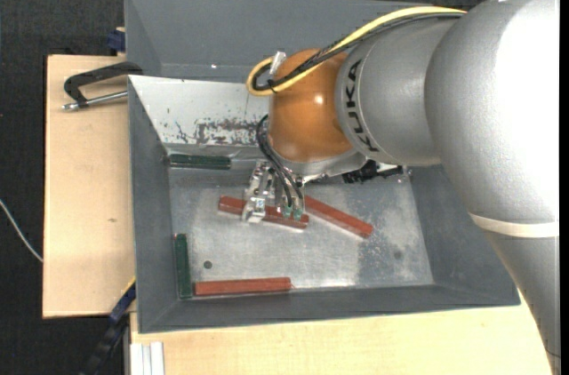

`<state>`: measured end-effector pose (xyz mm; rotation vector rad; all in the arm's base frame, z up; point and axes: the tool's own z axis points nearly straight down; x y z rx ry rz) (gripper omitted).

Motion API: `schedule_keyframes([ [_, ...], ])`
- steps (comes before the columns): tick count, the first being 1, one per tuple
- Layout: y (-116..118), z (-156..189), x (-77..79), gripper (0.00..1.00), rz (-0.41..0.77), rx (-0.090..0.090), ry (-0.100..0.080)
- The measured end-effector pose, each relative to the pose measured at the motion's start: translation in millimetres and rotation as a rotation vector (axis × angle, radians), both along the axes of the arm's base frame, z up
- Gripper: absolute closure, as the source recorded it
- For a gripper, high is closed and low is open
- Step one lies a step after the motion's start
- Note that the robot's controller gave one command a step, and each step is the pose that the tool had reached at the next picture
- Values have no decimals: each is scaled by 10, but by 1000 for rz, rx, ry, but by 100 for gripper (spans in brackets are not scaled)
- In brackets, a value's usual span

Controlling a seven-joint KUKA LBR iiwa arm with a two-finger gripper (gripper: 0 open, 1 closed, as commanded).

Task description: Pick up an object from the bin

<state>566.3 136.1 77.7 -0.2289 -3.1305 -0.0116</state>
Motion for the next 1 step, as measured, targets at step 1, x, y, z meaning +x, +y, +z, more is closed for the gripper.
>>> schedule_keyframes([
  [1,60,1148,-74,100,-2,-5,-7],
])
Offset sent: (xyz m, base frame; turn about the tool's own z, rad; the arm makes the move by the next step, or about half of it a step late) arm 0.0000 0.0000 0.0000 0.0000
